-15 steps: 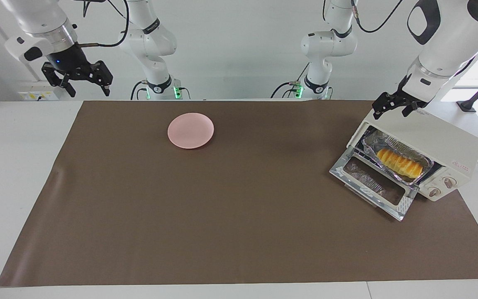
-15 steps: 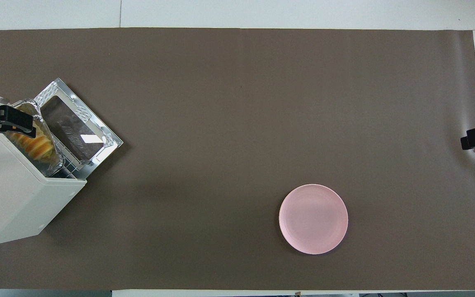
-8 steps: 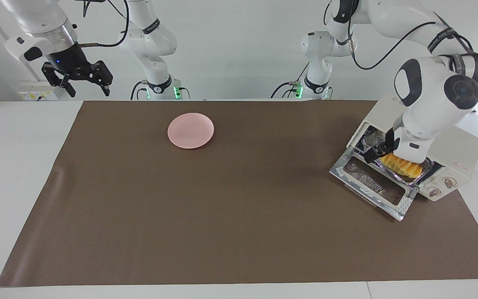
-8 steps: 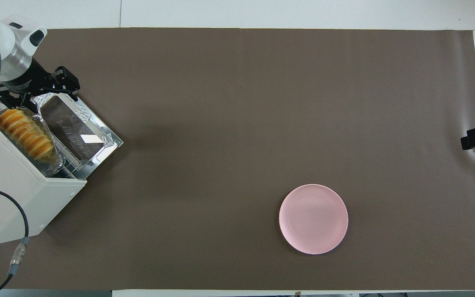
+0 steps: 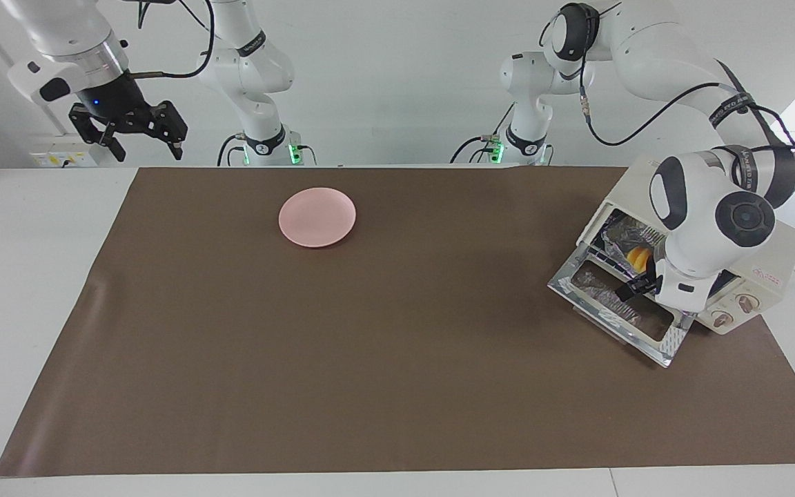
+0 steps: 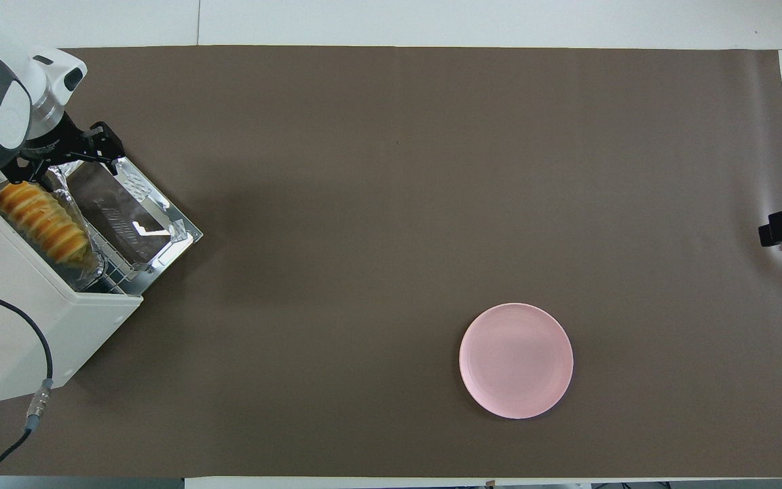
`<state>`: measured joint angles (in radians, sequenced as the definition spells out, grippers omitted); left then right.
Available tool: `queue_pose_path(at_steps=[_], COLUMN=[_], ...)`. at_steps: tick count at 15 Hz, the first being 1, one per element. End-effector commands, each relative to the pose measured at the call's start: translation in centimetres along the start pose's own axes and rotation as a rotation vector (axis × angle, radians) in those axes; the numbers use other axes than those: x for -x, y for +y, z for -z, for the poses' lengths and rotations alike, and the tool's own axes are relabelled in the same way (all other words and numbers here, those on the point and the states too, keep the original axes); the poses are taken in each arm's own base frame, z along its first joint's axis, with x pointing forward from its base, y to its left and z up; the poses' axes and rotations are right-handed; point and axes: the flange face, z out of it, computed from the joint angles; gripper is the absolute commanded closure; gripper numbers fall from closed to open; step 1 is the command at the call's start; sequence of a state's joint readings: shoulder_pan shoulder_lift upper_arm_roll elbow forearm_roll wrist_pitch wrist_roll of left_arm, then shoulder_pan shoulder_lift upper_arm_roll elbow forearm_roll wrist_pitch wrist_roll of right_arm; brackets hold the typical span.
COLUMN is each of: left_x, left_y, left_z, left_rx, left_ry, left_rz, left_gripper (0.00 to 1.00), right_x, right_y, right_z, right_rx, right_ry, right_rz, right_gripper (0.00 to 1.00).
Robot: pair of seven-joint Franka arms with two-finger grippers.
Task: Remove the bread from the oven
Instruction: 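Grasp the foil tray edge inside the oven with the left gripper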
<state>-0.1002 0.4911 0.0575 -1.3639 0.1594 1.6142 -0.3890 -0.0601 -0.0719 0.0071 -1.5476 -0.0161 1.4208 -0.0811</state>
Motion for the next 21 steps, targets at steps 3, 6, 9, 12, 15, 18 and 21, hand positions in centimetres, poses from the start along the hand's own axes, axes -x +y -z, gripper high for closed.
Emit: queue_pose_path(at_steps=[3, 6, 9, 12, 15, 18, 21], left_x=[0.8, 1.3, 2.0, 2.2, 2.1, 2.0, 2.3], left_y=[0.3, -0.5, -0.6, -0.9, -0.7, 2.9, 7.2], left_z=[-3.5, -4.4, -5.1, -5.3, -4.8, -1.5, 1.4], left_rx=[-0.039, -0.058, -0.064, -0.066, -0.07, -0.061, 0.004], left_ry=[-0.002, -0.019, -0.032, -0.042, -0.03, 0.027, 0.039], left_rz=[0.016, 0.022, 0.027, 0.02, -0.011, -0.054, -0.065], left_gripper=[0.0, 0.0, 0.15, 0.69, 1.0, 1.0, 1.0], right_x=[0.7, 0.7, 0.7, 0.7, 0.7, 0.7, 0.7], right_y=[0.3, 0.3, 0.4, 0.4, 0.4, 0.4, 0.4], right_z=[0.1, 0.1, 0.1, 0.1, 0.0, 0.1, 0.0], right_rx=[-0.019, -0.019, -0.019, -0.019, -0.019, -0.02, -0.019], right_ry=[0.001, 0.001, 0.001, 0.001, -0.002, 0.0, -0.002], right_rz=[0.005, 0.007, 0.004, 0.004, 0.005, 0.006, 0.007], right_gripper=[0.0, 0.0, 0.0, 0.0, 0.0, 0.0, 0.0])
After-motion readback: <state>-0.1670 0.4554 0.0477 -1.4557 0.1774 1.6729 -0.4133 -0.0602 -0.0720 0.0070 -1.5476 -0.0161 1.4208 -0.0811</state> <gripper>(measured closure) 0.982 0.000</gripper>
